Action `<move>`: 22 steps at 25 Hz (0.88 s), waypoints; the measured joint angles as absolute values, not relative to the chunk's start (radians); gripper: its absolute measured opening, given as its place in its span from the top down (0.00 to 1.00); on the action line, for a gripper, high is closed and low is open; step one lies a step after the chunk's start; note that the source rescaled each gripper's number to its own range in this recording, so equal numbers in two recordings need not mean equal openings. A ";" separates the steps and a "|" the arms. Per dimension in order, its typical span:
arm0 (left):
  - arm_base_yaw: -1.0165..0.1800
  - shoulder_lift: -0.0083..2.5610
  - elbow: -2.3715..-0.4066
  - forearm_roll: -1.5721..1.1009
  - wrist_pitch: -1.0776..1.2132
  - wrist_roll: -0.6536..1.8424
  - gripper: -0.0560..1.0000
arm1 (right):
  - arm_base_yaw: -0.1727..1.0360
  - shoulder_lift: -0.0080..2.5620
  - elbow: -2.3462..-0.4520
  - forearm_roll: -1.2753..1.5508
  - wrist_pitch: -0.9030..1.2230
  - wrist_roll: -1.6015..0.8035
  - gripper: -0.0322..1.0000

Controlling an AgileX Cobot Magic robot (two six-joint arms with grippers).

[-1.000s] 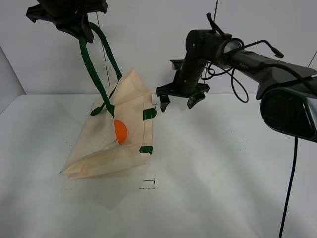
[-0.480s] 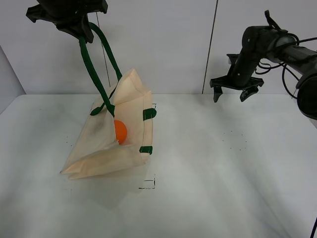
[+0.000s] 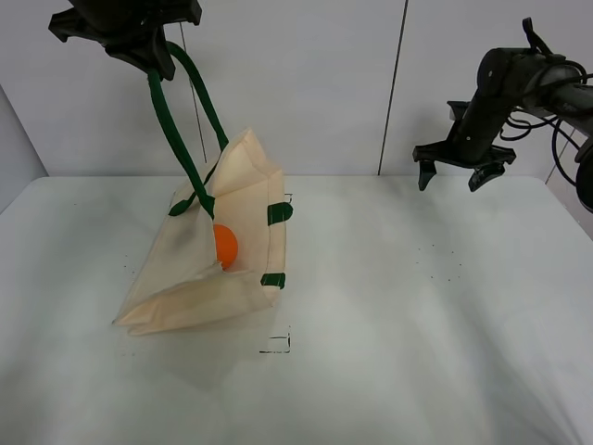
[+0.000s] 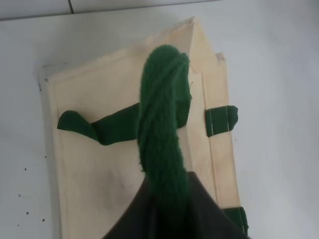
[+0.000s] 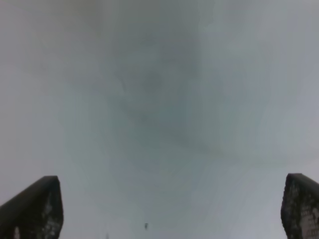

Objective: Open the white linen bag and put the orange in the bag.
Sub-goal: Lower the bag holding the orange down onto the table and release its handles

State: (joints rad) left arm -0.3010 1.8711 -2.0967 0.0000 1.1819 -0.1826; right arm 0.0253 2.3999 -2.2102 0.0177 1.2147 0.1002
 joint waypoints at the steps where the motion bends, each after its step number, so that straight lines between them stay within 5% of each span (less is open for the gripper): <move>1: -0.301 1.871 -2.097 0.000 1.182 -0.183 0.95 | 0.026 2.374 -2.178 0.016 1.216 0.097 0.00; 22: -0.301 1.871 -2.097 0.000 1.182 -0.181 0.95 | 0.026 1.312 -1.121 0.000 1.216 0.076 0.00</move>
